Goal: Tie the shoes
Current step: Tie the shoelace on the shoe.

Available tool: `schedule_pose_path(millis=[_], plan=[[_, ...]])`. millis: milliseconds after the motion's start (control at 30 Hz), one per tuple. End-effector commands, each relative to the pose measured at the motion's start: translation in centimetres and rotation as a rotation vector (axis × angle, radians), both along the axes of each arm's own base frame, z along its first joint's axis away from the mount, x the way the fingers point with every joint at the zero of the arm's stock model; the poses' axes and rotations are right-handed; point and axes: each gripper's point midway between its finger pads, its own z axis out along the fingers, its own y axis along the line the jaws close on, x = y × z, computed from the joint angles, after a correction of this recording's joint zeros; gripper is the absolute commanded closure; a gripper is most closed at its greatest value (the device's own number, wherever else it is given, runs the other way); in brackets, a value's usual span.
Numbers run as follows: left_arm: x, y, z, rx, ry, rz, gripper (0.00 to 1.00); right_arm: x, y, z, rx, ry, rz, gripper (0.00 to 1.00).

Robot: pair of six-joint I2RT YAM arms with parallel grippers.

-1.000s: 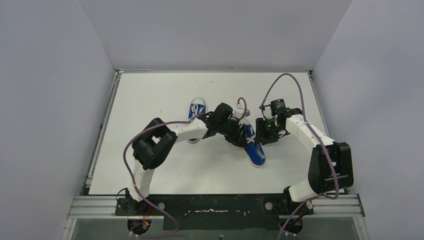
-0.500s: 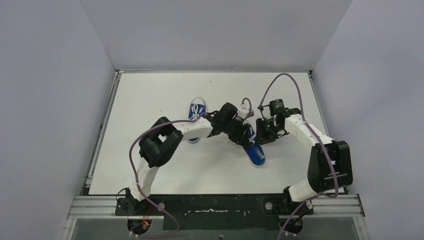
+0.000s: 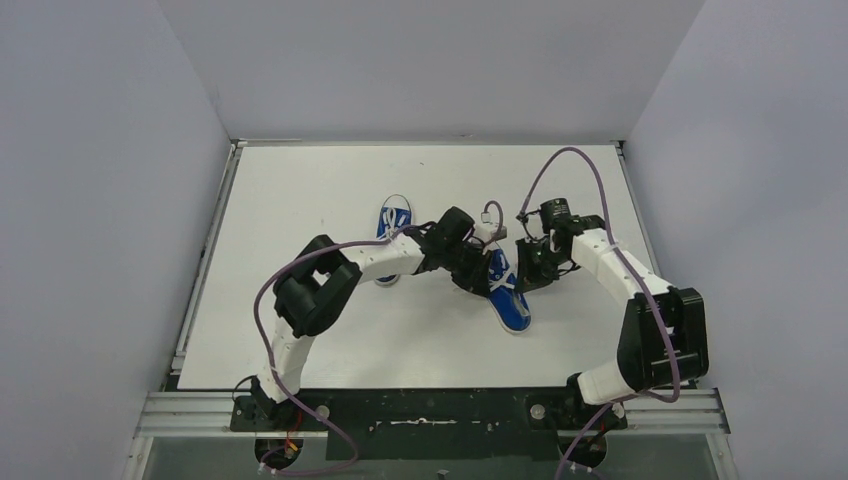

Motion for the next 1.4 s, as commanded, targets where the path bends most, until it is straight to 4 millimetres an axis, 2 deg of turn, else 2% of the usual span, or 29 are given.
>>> schedule_pose_path(millis=[0, 100, 200, 400, 667, 867, 1133, 1367], plan=[[-1.7, 1.3, 4.5, -0.067, -0.005, -0.042, 1.00, -0.2, -0.2, 2.5, -0.002, -0.033, -0.048, 1.00], [-2.9, 2.3, 4.3, -0.065, 0.031, -0.042, 1.00, -1.0, -0.8, 2.6, -0.007, 0.011, -0.117, 1.00], [-4.0, 3.0, 3.1, -0.063, 0.083, -0.033, 1.00, -1.6, -1.5, 2.6, 0.012, 0.036, -0.203, 1.00], [-4.7, 3.8, 1.0, -0.064, 0.151, 0.013, 1.00, -1.4, -3.3, 1.9, 0.005, 0.036, -0.318, 1.00], [-3.3, 4.8, 0.7, -0.075, 0.138, 0.048, 1.00, 0.7, -5.3, 1.3, -0.016, -0.002, -0.460, 1.00], [-2.4, 5.5, 0.7, -0.077, 0.139, 0.055, 1.00, 0.0, -8.2, -0.3, -0.155, 0.065, -0.550, 1.00], [-2.1, 6.2, -0.3, -0.069, 0.169, 0.064, 1.00, 0.1, -11.3, -0.8, -0.300, 0.072, -0.630, 1.00], [-2.2, 6.0, -0.5, -0.072, 0.180, 0.053, 1.00, -0.7, -13.4, -1.5, -0.424, 0.096, -0.664, 1.00]])
